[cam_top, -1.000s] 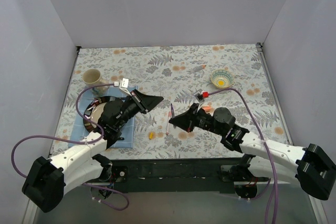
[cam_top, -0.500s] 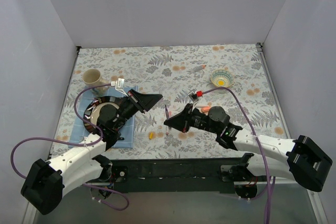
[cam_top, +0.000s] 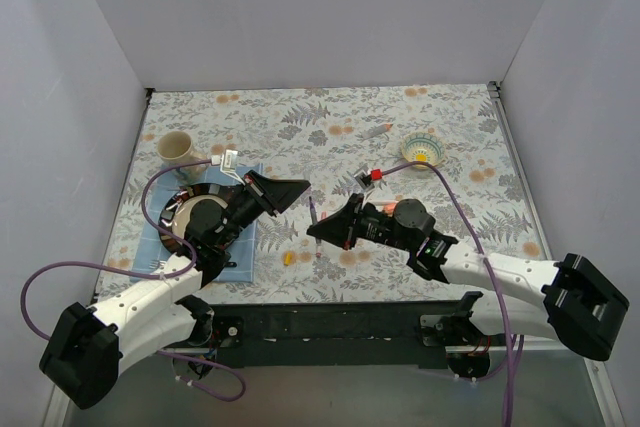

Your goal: Insert the pens into the pen caps

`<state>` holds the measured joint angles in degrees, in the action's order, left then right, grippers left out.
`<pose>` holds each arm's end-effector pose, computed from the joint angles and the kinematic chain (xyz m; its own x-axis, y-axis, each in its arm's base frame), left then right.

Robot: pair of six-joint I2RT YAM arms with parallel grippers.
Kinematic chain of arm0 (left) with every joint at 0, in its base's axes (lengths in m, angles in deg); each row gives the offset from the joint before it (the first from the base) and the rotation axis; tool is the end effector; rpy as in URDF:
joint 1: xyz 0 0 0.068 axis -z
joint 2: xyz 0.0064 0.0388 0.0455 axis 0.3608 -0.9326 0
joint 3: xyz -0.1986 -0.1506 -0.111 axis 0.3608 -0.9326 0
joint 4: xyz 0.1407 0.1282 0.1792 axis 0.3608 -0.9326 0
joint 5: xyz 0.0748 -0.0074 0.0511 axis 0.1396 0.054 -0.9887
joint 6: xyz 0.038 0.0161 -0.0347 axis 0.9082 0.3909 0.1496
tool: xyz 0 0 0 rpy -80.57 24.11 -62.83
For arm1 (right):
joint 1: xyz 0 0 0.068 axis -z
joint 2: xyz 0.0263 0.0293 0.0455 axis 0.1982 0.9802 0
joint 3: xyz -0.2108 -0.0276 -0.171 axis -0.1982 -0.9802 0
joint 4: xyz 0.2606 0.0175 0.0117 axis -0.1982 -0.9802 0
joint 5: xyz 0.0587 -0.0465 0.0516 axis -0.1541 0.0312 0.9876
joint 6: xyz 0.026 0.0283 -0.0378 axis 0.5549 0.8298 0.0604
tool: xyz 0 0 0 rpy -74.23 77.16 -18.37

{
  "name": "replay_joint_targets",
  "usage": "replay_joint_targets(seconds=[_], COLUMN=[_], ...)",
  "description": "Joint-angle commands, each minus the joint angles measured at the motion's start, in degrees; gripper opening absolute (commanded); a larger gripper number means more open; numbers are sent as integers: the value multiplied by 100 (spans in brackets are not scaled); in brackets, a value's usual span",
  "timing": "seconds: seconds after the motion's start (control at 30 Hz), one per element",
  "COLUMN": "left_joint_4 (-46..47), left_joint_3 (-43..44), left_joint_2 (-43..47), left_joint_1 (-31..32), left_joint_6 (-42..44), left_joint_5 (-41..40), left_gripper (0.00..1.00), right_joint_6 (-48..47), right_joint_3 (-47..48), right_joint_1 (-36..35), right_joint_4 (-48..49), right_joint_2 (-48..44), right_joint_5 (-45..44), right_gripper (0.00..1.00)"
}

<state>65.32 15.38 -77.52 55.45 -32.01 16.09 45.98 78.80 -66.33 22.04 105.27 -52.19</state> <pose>0.1665 -0.1240 0.2724 -0.7576 -0.6484 0.0752 0.0732 -0.1990 -0.9773 0.1343 0.2073 0.2595 -0.5941 0.2769 -0.7552 -0.7298 0.2093 0.6508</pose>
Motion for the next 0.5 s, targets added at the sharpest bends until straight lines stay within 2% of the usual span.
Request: replay_joint_targets(seconds=[0.0, 0.47], left_joint_4=[-5, 188], left_joint_3=[-57, -242], left_joint_2=[131, 123], left_joint_1=[24, 59], left_joint_6=[106, 158], left_joint_5=[-88, -18], left_gripper=[0, 0], right_joint_6=[39, -5], right_joint_3=[281, 431], right_joint_1=[-39, -48], right_joint_4=[316, 324], right_joint_2=[66, 224], right_joint_5=[51, -89], right_gripper=[1, 1])
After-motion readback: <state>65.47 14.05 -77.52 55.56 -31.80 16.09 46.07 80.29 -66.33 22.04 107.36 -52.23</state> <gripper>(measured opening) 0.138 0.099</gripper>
